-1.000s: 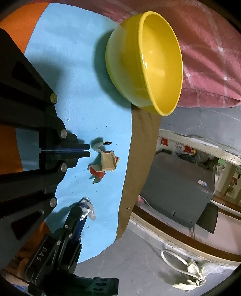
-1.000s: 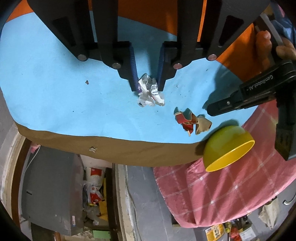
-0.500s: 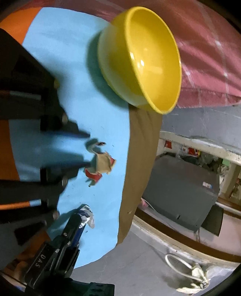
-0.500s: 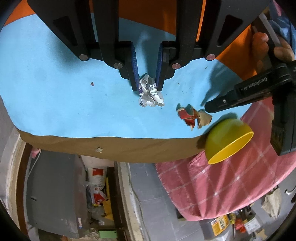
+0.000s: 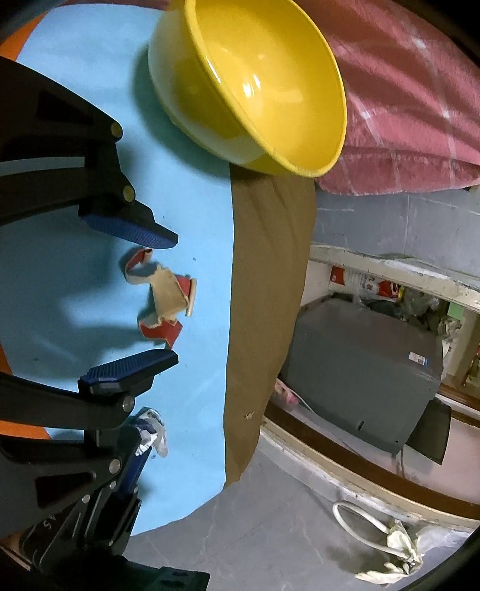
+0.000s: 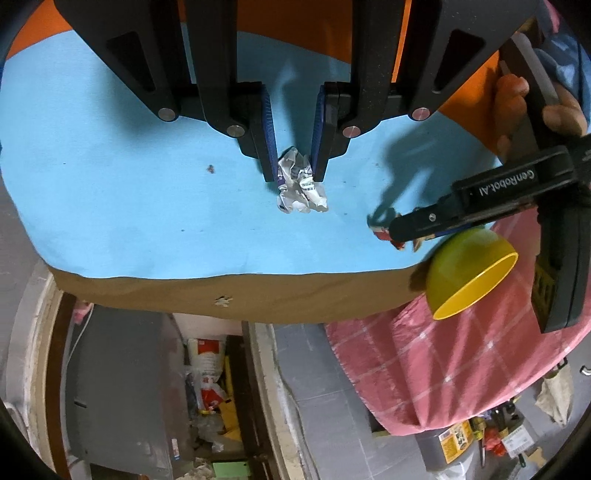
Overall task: Collect trash
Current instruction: 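Grasp the tan-and-red paper scrap with the left tool while the right tool holds the foil, then carry the paper scrap and foil over the blue bucket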
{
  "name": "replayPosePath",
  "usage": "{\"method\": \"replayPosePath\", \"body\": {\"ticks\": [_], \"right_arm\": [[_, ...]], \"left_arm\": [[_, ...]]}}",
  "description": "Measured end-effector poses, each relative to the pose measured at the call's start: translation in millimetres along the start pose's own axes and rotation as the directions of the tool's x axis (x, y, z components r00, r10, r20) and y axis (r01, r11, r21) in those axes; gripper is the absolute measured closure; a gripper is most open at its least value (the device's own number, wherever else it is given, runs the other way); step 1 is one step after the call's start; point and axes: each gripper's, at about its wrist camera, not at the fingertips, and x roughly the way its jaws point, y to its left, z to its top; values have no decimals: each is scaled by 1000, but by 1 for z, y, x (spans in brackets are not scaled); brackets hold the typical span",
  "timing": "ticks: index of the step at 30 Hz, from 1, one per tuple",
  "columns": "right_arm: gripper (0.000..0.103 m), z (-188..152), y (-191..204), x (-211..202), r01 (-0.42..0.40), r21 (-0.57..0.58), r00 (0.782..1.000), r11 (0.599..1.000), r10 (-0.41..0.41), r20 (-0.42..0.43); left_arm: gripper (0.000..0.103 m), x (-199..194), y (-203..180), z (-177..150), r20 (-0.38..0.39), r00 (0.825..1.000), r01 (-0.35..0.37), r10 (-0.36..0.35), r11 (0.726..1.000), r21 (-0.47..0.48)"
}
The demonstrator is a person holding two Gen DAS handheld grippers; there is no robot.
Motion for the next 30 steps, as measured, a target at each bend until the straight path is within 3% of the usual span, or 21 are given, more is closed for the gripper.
{"method": "replayPosePath", "body": {"ticks": [3, 5, 11, 18, 24, 27, 30], "right_arm": [[87, 0, -1, 2, -1, -1, 1000, 1000, 1, -8], [87, 0, 0, 2, 0, -4, 1000, 1000, 0, -9], [87, -1, 0, 3, 3, -11, 1000, 1000, -3, -14], [87, -5, 2, -5, -5, -28, 1000, 1000, 6, 19], [87, -11, -1, -32, -2, -34, 990, 999, 6, 143], [87, -14, 0, -55, 46, -66, 970, 997, -28, 242], [87, -19, 4, -86, 119, -107, 928, 987, -72, 366]], "left_arm": [[57, 0, -1, 1, -2, 1000, 1, -1, 1000, 3], [72, 3, -2, 1, -12, 1000, 1, -1, 1000, -2], [86, 2, -1, 1, -18, 1000, -3, 3, 1000, -8], [87, -18, -18, -12, 59, 998, -30, 26, 998, 62], [87, -42, -43, -21, 156, 988, -17, 6, 997, 69], [87, -57, -58, -21, 221, 975, -10, -9, 996, 86], [87, -72, -75, -19, 281, 959, 9, -39, 994, 107]]}}
